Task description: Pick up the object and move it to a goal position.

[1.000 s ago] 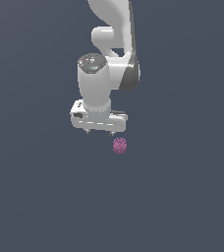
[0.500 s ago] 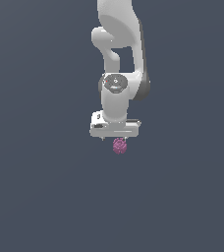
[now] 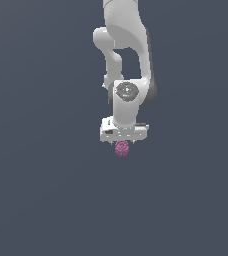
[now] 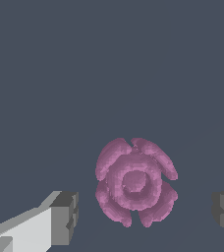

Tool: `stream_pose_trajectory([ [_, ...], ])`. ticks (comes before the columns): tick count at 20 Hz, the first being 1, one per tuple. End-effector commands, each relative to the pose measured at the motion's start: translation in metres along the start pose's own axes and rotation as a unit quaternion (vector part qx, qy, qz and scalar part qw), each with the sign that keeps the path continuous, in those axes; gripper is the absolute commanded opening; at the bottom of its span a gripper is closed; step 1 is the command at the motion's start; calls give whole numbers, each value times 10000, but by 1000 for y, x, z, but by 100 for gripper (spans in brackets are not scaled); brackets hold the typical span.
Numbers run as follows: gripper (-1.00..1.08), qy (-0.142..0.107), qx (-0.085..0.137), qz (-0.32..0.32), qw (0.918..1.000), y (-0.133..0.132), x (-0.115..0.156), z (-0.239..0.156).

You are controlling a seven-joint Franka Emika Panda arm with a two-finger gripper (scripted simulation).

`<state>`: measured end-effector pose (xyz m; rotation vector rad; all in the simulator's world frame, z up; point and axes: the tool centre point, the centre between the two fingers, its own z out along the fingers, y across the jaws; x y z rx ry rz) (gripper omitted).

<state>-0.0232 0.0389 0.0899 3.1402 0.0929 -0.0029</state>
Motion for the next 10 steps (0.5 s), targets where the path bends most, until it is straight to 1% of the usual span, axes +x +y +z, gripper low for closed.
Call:
stream_pose_trajectory([
  [1,100,3,-1,3,10000,0,0,1],
  [5,100,4,-1,0,10000,0,0,12],
  [10,100,7,0,-6,10000,0,-1,37],
])
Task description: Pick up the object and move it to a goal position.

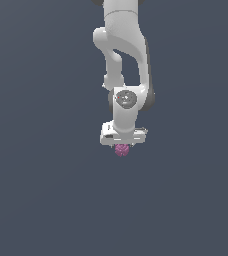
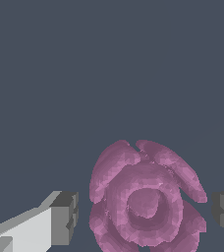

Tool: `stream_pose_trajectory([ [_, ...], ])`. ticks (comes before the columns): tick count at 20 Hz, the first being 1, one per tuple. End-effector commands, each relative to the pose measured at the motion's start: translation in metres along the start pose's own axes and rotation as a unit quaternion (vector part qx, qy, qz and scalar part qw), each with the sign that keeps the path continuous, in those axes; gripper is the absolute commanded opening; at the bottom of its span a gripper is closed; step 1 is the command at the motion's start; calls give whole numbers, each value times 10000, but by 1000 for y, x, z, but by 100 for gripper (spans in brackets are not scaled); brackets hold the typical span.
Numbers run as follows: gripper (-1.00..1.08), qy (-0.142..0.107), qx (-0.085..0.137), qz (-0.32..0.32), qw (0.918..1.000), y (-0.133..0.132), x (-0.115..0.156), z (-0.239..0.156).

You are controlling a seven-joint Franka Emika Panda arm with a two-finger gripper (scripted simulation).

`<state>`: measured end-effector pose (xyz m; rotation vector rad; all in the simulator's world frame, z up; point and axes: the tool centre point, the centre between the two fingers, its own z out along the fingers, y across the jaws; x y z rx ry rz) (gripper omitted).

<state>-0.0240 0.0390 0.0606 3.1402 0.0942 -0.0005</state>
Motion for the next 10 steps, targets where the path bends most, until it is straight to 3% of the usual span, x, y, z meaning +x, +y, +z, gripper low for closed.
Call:
stream_pose_trajectory([
  [1,100,0,0,-2,10000,0,0,12],
  [7,100,1,0,-5,10000,0,1,22],
  [8,-100,1,0,-5,10000,0,1,22],
  [10,-100,1,0,-5,10000,0,1,22],
])
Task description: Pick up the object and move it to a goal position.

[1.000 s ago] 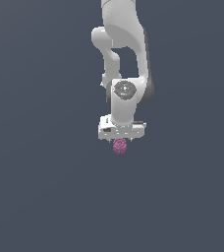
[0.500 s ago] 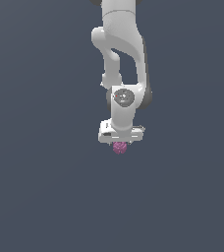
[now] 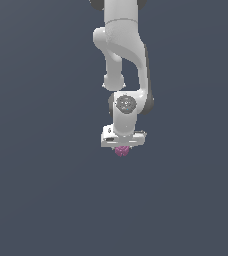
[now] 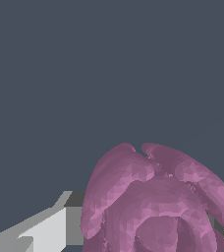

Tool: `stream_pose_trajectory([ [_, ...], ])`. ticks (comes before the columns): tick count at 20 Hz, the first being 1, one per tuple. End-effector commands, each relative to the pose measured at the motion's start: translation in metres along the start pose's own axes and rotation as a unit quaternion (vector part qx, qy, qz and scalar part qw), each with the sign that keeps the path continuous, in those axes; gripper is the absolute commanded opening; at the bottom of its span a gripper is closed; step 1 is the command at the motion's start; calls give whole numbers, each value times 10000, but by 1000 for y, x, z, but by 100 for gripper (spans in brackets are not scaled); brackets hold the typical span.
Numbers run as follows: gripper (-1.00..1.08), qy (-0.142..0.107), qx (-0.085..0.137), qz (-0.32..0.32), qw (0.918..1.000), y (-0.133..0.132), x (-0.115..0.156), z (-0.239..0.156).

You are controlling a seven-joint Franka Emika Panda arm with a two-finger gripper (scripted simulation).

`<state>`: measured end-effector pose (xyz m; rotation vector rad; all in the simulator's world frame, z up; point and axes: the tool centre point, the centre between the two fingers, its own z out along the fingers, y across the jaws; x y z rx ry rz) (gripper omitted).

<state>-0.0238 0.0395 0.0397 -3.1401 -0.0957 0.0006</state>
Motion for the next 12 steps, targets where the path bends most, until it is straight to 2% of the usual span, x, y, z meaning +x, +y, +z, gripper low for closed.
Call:
stream_pose_trajectory([
  [1,-100,1,0,0,10000,0,0,1],
  [12,-100,1,0,0,10000,6,-3,0],
])
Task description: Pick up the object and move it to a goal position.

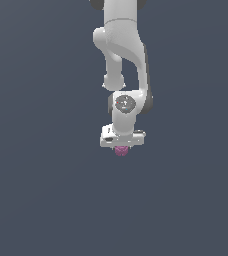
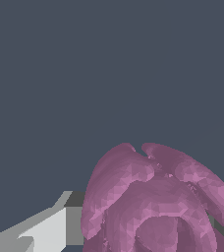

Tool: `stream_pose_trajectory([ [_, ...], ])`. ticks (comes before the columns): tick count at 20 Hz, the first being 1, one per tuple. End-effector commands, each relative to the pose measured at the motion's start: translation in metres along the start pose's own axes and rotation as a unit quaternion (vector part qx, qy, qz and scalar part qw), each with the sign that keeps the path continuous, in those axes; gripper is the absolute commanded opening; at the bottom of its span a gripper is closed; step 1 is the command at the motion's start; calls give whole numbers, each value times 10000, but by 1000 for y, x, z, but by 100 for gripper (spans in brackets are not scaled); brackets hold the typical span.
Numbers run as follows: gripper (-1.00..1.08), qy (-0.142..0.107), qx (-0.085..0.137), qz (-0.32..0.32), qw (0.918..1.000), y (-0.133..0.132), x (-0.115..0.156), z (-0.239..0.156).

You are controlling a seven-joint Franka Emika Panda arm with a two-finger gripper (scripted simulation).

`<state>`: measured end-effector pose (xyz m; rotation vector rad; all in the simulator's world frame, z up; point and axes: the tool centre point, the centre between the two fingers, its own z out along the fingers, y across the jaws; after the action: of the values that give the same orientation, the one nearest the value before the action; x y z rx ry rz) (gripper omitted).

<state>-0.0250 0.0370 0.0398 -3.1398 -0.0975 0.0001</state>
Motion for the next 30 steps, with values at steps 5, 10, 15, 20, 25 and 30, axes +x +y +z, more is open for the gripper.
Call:
stream_pose_trajectory([
  [5,-100,0,-1,5,10000,26,-12,-1],
  [10,-100,0,-1,5,10000,66,-31,-3],
  [15,-100,0,-1,5,10000,120,-56,-5],
  [20,-100,0,-1,5,10000,168,-77,-7],
  [25,-100,0,-1,5,10000,201,-91,-9],
  [30,-100,0,-1,5,10000,218,-97,-9],
])
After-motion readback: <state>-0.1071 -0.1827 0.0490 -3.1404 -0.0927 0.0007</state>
